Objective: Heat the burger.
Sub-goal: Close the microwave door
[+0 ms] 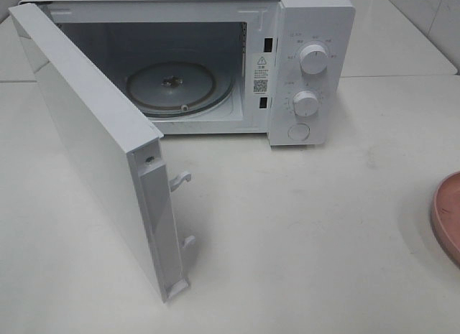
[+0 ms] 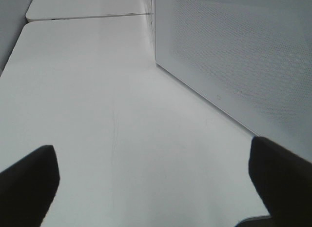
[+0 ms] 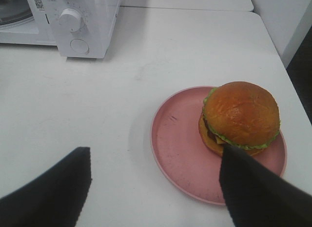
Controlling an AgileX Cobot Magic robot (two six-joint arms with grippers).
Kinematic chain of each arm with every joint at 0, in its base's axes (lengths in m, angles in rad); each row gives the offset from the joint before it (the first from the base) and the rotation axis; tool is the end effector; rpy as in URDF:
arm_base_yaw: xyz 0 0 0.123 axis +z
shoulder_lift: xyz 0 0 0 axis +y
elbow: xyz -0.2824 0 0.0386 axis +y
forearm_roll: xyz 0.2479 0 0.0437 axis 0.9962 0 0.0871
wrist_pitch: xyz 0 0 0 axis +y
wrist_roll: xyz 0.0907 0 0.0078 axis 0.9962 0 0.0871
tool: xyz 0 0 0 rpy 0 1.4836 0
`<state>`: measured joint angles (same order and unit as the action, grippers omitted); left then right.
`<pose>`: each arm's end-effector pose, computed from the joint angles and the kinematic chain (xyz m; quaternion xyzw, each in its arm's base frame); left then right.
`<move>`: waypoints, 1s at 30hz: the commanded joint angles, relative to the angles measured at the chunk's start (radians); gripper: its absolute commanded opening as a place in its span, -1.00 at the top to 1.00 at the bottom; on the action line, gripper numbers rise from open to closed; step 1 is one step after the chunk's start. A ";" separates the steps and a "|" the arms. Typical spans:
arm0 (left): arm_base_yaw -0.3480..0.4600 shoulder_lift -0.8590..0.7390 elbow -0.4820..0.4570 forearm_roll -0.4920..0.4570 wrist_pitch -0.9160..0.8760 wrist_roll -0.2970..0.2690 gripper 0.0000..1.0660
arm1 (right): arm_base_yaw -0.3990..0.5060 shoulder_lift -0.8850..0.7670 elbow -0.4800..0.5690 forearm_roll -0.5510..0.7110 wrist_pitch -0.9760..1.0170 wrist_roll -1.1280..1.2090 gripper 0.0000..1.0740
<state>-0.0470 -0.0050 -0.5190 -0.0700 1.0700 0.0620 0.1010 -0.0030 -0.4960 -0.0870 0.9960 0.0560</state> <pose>-0.0086 -0.0052 0.2818 0.0482 0.8475 -0.0310 0.5277 -0.0018 -0.0069 0.2816 -0.0185 0.8352 -0.0004 0.5496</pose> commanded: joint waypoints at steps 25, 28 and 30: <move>0.002 -0.016 0.003 -0.020 -0.003 -0.001 -0.84 | -0.007 -0.030 0.000 0.000 0.001 0.000 -0.37; 0.002 -0.016 0.003 -0.020 -0.005 -0.001 -0.84 | -0.007 -0.030 0.000 0.000 0.001 0.000 -0.37; 0.002 -0.003 -0.008 -0.020 -0.017 -0.001 -0.84 | -0.007 -0.030 0.000 0.000 0.001 0.000 -0.37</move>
<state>-0.0470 -0.0050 -0.5190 -0.0790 1.0700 0.0620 0.1010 -0.0030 -0.4960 -0.0870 0.9960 0.0560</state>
